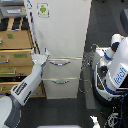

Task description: Opening the fridge

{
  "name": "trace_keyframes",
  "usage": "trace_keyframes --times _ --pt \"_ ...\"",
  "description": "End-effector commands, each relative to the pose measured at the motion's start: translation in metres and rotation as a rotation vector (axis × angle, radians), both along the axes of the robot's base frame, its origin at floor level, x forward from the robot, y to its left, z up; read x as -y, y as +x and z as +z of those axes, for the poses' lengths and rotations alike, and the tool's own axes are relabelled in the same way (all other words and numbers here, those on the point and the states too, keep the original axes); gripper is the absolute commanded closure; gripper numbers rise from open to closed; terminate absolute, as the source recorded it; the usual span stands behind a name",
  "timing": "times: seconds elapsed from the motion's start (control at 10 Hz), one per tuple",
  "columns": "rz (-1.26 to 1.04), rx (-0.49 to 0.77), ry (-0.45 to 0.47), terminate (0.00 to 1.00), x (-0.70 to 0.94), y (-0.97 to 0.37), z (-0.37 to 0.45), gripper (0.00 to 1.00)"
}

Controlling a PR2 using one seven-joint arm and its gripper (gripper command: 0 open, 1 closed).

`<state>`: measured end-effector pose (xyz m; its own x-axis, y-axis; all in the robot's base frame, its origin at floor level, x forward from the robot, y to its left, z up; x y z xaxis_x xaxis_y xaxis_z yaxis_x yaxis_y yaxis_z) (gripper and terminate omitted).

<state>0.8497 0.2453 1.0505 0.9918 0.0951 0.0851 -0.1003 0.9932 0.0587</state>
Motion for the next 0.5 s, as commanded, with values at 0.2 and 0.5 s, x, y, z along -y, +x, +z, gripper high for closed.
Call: trace_keyframes --times 0.2,0.5 --pt "0.124 0.039 -0.071 0.0 -0.05 0.039 0.035 0.0" --pt "0.102 0.069 -0.134 0.0 -0.051 0.064 0.053 0.0"
